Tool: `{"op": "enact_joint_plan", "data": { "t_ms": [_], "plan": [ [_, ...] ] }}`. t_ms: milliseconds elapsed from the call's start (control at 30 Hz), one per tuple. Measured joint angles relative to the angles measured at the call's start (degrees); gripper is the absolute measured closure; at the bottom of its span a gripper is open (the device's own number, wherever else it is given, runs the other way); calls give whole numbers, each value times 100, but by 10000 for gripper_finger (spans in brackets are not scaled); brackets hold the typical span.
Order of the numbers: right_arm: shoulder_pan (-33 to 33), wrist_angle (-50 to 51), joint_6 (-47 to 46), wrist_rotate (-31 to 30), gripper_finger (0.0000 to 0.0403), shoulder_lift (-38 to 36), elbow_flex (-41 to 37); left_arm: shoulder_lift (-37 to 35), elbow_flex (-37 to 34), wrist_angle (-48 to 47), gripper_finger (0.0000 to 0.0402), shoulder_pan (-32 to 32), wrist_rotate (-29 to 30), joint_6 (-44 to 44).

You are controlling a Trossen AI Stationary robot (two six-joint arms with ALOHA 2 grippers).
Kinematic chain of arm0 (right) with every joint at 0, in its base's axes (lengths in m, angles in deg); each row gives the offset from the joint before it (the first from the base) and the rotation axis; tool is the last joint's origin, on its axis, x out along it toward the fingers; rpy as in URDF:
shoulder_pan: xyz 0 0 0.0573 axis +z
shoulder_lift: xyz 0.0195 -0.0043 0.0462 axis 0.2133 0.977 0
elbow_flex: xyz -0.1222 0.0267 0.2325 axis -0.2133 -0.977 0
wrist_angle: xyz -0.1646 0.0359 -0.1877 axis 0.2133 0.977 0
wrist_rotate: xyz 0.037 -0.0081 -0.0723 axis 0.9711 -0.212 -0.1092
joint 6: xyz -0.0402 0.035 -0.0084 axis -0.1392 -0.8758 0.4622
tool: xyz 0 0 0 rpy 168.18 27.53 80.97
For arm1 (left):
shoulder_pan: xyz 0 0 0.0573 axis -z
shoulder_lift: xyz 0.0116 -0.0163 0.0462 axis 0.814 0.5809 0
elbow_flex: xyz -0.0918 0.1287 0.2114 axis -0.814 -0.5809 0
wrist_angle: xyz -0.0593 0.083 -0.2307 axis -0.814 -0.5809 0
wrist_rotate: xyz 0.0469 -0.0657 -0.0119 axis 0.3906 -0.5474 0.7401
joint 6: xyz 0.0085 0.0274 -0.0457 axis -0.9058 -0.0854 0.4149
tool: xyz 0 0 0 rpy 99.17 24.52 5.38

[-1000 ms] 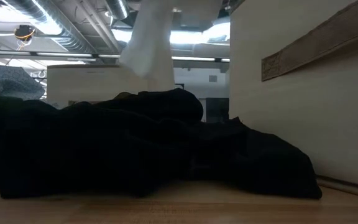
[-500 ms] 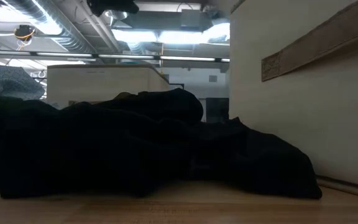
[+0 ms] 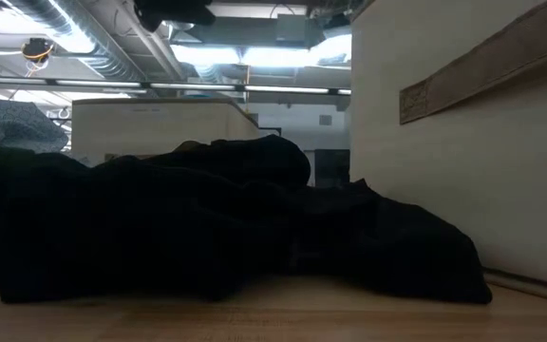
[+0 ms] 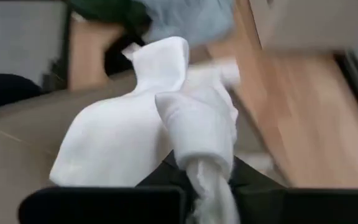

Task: Sort clothes
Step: Put the white underwear into the bottom white laundry bin

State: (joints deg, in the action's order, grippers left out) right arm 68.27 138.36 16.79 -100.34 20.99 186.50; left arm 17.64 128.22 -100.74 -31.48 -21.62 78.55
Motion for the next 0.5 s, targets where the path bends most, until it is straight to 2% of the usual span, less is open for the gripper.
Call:
{"op": "enact_joint_plan", "data": {
  "t_ms": [100, 300, 400, 500],
  "plan": [
    [118, 90, -854, 63, 372, -4, -495, 16, 0, 6, 245, 0, -1, 35],
    [39, -95, -1619, 98, 356, 11, -1575, 65, 0, 12, 245, 0, -30, 146],
    [-105, -98, -1873, 333, 332, 17, -2042, 93, 0, -1, 245, 0, -50, 158],
    [-266, -96, -1960, 820, 292, 17, -2400, 125, 0, -2, 245, 0, -58, 221]
  ]
}}
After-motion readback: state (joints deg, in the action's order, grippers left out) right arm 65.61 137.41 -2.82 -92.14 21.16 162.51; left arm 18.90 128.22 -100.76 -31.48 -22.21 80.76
